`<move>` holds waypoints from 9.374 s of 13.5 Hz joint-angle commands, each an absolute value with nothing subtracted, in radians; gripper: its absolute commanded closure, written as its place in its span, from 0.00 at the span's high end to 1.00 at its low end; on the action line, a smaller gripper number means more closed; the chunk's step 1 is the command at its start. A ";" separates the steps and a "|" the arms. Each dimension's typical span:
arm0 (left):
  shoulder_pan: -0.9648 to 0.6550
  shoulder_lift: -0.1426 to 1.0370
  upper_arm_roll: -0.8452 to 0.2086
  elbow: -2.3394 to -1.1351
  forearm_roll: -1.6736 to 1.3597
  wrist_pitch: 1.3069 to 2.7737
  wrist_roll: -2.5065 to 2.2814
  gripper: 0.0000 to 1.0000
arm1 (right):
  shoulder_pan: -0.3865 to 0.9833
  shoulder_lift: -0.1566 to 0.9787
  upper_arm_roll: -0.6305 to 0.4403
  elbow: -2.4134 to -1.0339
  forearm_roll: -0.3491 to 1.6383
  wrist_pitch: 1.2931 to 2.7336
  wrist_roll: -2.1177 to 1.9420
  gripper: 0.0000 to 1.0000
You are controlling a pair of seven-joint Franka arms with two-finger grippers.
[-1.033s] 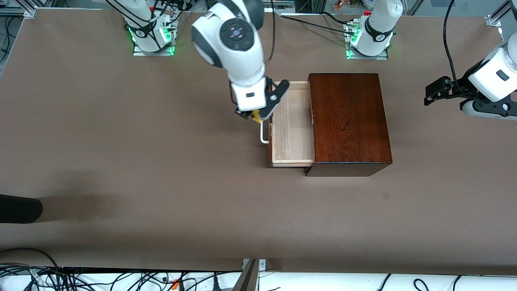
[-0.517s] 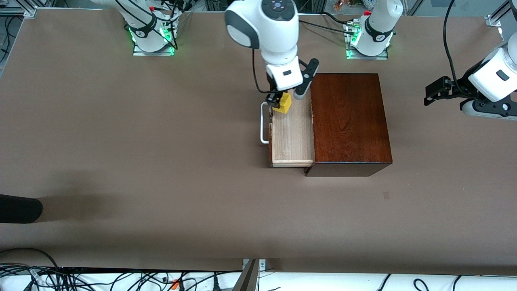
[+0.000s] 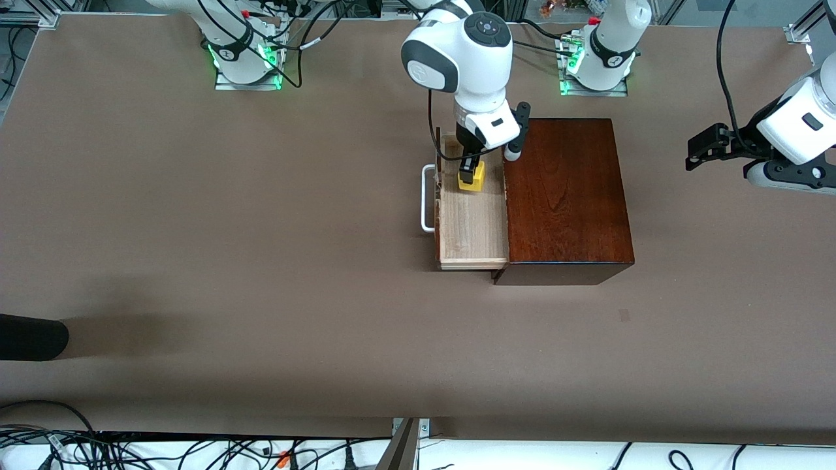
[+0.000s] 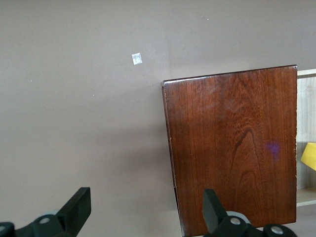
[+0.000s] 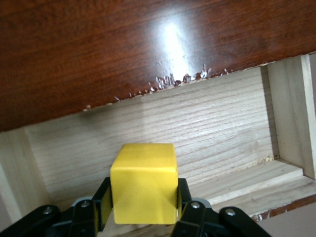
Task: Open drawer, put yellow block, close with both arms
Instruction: 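Carry the yellow cube with the right gripper over the open drawer, then lower the cube into the drawer and open the right gripper, then raise the right gripper away while the left gripper moves to the drawer, then push the drawer front with the left gripper into the box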
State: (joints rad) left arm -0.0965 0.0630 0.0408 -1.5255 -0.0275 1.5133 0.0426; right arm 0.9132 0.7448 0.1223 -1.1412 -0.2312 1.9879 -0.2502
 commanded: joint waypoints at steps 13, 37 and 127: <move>-0.098 0.060 0.043 -1.532 -0.034 1.516 0.061 1.00 | 0.874 0.795 0.120 -1.106 -0.230 1.950 -0.466 0.37; -0.098 0.072 0.043 -1.531 -0.037 1.519 0.061 1.00 | 0.790 0.753 0.112 -1.014 -0.072 1.797 -0.534 1.00; -0.643 0.604 -0.083 -1.446 0.252 1.675 0.687 1.00 | 0.239 0.040 -0.155 -1.532 0.026 1.555 -0.017 1.00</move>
